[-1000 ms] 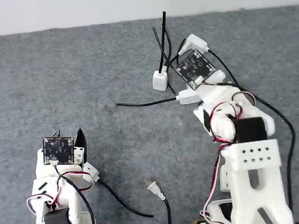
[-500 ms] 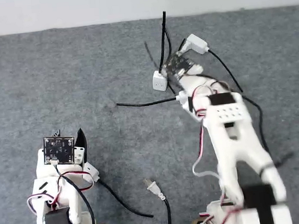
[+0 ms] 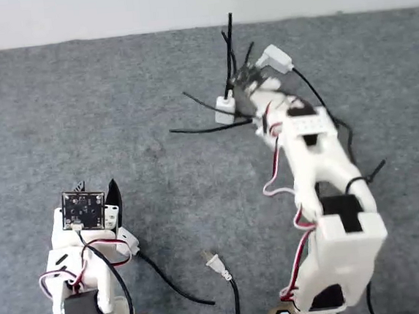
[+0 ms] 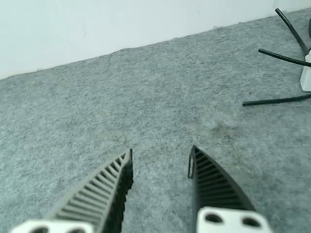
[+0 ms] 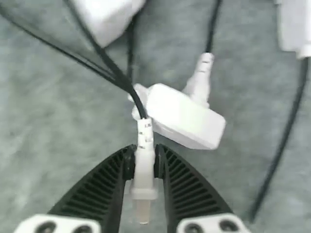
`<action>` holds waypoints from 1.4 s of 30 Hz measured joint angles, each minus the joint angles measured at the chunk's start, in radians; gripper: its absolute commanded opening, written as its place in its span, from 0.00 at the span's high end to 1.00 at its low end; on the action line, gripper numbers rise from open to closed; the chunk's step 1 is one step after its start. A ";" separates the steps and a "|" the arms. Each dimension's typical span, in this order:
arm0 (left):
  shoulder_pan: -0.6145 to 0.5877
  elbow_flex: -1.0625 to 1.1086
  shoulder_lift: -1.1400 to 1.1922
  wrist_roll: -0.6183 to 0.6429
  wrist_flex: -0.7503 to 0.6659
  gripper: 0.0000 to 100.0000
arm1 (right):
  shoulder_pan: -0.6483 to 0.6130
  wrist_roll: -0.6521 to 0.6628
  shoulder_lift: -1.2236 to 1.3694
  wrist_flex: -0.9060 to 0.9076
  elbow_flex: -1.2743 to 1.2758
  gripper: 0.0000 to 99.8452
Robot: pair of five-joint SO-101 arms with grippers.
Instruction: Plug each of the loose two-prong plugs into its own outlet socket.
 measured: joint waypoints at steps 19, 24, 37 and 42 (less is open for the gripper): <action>0.000 0.000 0.000 0.000 -0.002 0.82 | 0.060 0.000 0.308 0.160 -0.531 0.99; 0.000 0.002 0.000 0.000 -0.014 0.82 | 0.061 0.000 0.414 0.147 -0.623 0.99; 0.000 0.028 0.000 0.000 -0.040 0.82 | 0.074 -0.003 0.376 0.480 -0.641 0.99; 0.000 0.028 0.000 0.000 -0.040 0.82 | 0.106 -0.003 0.361 0.540 -0.640 0.99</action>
